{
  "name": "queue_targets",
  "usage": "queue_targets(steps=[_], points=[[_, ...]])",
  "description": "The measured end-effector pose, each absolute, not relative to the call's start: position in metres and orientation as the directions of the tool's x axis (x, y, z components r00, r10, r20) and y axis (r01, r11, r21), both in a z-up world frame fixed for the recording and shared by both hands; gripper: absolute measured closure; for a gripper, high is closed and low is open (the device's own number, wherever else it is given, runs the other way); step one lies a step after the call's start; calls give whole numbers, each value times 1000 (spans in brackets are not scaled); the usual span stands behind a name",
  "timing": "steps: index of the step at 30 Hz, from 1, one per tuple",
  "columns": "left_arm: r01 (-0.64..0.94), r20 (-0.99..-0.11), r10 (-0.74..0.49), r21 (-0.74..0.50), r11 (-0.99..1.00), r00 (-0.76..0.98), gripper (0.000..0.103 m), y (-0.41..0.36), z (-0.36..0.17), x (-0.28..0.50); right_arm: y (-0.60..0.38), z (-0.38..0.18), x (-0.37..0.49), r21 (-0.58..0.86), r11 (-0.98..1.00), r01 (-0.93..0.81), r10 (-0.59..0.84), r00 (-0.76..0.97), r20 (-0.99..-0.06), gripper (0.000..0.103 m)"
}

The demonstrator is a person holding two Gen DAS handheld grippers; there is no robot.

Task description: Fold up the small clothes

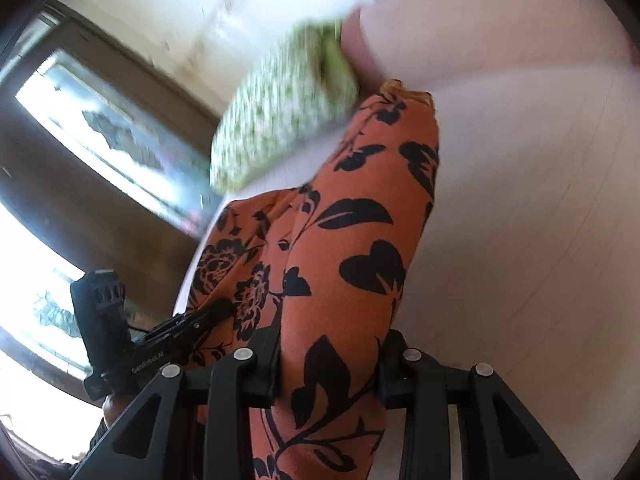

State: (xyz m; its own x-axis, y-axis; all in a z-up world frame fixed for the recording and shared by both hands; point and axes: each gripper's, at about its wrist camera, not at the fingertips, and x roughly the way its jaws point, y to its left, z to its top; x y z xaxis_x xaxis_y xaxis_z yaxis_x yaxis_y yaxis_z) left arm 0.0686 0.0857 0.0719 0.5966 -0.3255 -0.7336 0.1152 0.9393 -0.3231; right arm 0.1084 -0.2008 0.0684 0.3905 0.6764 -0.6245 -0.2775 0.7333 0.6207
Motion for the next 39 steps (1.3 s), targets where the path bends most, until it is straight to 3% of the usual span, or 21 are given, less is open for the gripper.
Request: queue_targets(steps=[4,6,8,9,11,13,15,17,27,39], points=[[123,-767,-348,-337,934,540,70,40,40,123,-251,45,145,636,746,-198,653,404,-641,61],[79,-821,-316,-318,945,475,54,28,7,138,-265,15,157,609,785,-116,599,393,-697,45],[38,-875,-281,-290,956,394,52,19,-23,143,-275,-19,163,522,852,-31,496,364,-788,31],[33,-879,-270,-280,959,393,40,18,-26,139,-280,-28,159,451,893,17,416,353,-838,30],[18,-875,-198,-212,977,441,29,18,-13,123,-283,-16,143,450,893,-2,409,422,-809,29],[7,-863,-113,-126,992,492,26,16,10,105,-275,14,119,356,935,-12,314,499,-808,26],[-11,-851,-38,-51,999,523,20,11,27,87,-267,39,99,282,959,-24,248,550,-797,9],[-21,-838,22,12,1000,546,20,5,49,66,-252,65,72,186,982,-46,178,577,-797,0],[-27,-792,20,5,1000,610,17,13,113,-1,-212,112,-19,-4,994,-113,62,576,-815,0],[33,-748,-48,-34,999,662,17,-7,147,-16,-209,133,-41,-20,991,-130,61,591,-804,0]])
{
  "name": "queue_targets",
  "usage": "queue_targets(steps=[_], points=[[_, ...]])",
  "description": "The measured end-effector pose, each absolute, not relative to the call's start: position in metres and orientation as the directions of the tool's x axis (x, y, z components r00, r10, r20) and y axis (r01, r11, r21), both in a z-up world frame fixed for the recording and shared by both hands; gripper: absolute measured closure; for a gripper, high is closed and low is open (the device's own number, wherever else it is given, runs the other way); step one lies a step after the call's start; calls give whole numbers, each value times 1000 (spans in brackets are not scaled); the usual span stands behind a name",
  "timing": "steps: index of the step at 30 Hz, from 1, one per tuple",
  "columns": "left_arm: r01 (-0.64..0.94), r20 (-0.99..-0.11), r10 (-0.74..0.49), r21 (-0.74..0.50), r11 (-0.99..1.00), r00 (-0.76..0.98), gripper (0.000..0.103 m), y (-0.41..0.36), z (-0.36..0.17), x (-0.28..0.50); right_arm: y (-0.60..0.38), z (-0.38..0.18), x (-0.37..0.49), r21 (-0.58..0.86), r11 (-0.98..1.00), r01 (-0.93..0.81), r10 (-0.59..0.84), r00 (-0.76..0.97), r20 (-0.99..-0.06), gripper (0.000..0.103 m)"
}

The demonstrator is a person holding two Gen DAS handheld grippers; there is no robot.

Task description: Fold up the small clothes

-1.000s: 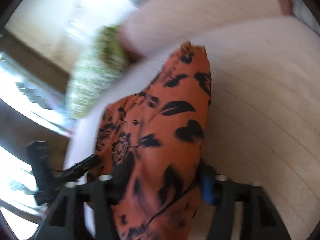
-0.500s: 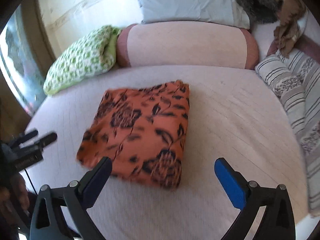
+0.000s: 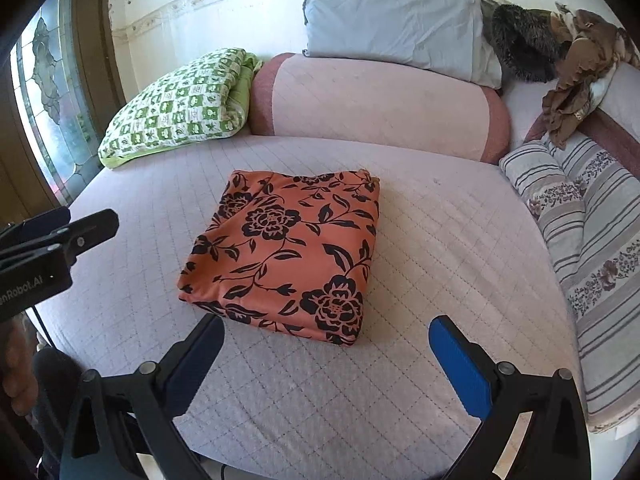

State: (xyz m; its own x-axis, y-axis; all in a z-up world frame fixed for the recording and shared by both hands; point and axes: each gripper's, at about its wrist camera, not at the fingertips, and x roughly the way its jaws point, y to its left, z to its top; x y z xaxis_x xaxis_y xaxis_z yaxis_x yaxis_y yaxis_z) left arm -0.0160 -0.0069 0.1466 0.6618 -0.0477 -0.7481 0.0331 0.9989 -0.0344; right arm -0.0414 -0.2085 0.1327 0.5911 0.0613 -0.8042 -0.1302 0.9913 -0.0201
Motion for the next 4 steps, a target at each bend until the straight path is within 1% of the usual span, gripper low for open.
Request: queue_targets(steps=[2,4], points=[[41,-757,-66,-52,998,650,17,-9,145,-14,-208,132,-41,-21,991,-131,61,591,-805,0],[42,-758,-59,-42,998,649,17,-11,145,-13,-208,132,-40,-21,991,-131,61,590,-805,0]])
